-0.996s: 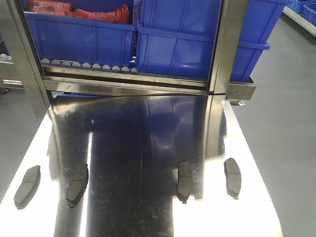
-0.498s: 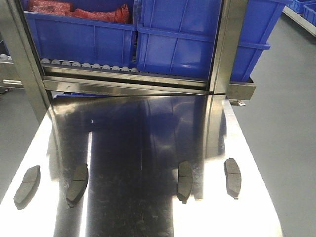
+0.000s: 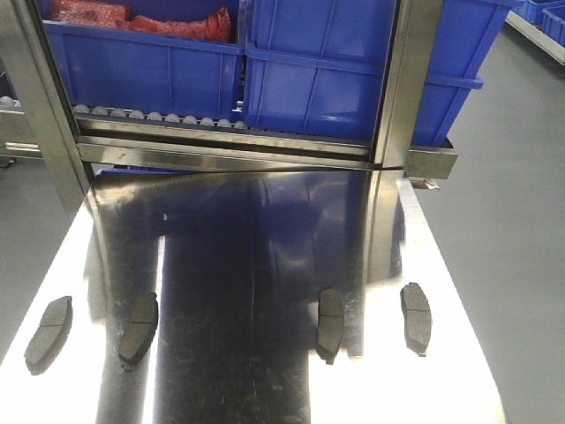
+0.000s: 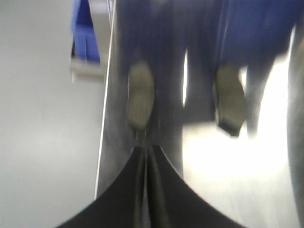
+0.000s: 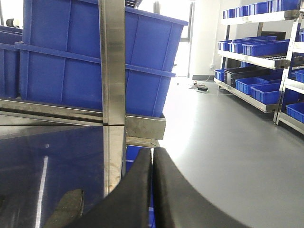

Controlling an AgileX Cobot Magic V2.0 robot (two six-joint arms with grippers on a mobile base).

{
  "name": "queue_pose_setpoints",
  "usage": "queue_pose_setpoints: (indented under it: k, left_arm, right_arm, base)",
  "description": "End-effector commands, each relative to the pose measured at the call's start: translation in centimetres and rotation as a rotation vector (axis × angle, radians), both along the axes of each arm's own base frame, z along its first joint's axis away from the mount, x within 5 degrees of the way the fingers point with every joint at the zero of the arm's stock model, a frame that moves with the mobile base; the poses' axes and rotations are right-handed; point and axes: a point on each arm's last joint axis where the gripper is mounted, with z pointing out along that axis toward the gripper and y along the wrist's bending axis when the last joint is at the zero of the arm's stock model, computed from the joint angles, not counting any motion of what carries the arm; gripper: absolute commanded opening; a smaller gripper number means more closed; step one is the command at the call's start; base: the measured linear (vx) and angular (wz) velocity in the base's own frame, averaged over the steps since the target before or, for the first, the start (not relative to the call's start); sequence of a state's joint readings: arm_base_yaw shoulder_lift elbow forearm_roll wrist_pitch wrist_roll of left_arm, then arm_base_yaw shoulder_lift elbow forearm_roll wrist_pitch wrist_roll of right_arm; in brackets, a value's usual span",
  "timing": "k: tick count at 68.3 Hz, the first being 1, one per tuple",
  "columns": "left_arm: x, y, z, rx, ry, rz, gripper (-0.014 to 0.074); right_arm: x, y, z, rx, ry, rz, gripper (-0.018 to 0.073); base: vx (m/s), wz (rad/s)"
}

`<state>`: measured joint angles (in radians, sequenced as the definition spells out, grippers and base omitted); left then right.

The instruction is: Move and align brake pads A on conveyor

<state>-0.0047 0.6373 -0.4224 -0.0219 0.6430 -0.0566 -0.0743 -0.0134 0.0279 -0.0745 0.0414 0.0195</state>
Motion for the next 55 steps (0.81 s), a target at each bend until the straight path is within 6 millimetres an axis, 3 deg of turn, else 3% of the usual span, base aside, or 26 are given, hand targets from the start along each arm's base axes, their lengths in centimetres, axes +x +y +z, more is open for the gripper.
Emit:
queue_pose_setpoints:
  k: [1,20,30,39,55]
  left_arm:
    - [0.7,-0.1,0.9,-0.017,-0.026,0.006,-0.0006]
    - [0.6,-0.1,0.9,-0.017,-0.020,0.006,0.0000]
    - [0.8,0.0,0.7,-0.004,-0.003,0.004,0.0048]
    - [1.1,-0.1,0.1,-0.001,0.049,-0.002,0.0158]
    - [1.6,-0.1,-0.7,0.000,0.137,-0.003,0.0454]
  right_arm:
    - [-0.1,0.0,0.3,-0.021,-0.069,0.001,-0.0011]
    - [-0.1,0.0,0.3,-0.021,-0.069,0.001,-0.0011]
    - [-0.1,0.0,0.3,-0.021,-0.069,0.001,-0.0011]
    - [-0.1,0.0,0.3,-0.021,-0.069,0.001,-0.0011]
    - [-0.1,0.0,0.3,-0.021,-0.069,0.001,-0.0011]
  base:
    - [0.00,0.00]
    - [0.00,0.00]
    - [0.00,0.00]
    - [0.00,0.00]
    - [0.00,0.00]
